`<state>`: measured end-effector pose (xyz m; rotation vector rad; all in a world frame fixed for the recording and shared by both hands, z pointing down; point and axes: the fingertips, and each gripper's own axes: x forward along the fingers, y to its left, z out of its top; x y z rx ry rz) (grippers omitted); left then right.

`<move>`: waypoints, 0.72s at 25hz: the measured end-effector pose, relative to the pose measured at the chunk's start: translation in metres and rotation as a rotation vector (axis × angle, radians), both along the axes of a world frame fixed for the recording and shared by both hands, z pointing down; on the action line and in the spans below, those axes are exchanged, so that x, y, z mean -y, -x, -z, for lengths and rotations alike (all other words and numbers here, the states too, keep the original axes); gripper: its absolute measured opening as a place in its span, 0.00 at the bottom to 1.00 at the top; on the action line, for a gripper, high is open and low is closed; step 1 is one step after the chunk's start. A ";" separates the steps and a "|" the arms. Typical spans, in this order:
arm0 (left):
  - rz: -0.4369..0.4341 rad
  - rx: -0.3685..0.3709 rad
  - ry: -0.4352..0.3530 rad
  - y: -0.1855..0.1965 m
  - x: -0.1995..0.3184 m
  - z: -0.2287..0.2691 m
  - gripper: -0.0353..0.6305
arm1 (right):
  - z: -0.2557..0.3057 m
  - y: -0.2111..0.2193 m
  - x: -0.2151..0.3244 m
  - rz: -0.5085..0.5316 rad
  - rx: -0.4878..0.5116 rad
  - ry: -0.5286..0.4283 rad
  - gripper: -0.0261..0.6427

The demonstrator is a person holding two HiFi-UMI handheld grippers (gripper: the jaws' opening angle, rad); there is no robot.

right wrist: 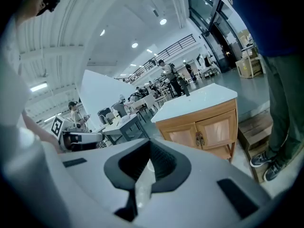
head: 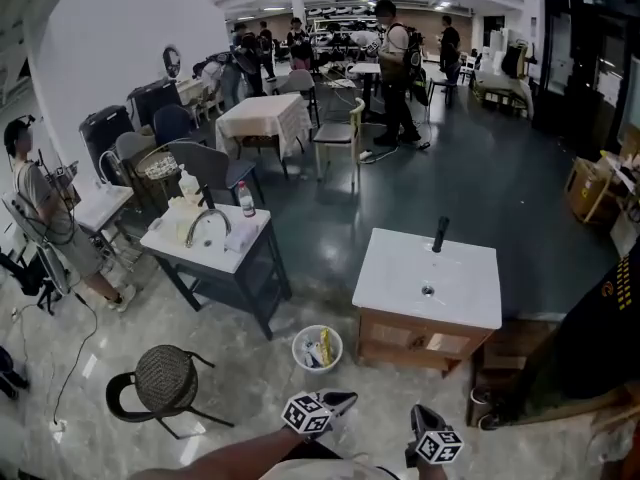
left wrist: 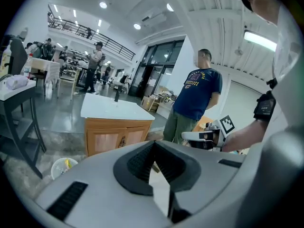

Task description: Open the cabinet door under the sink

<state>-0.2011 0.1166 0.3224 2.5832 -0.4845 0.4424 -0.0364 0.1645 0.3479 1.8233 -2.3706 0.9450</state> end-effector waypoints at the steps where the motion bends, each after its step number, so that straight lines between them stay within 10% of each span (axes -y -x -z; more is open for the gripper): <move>1: 0.001 0.004 0.005 -0.005 0.004 -0.001 0.07 | -0.002 -0.006 0.005 -0.001 0.001 0.001 0.06; 18: -0.226 0.058 0.050 -0.061 0.145 -0.044 0.07 | -0.022 -0.043 0.114 -0.217 -0.008 0.060 0.06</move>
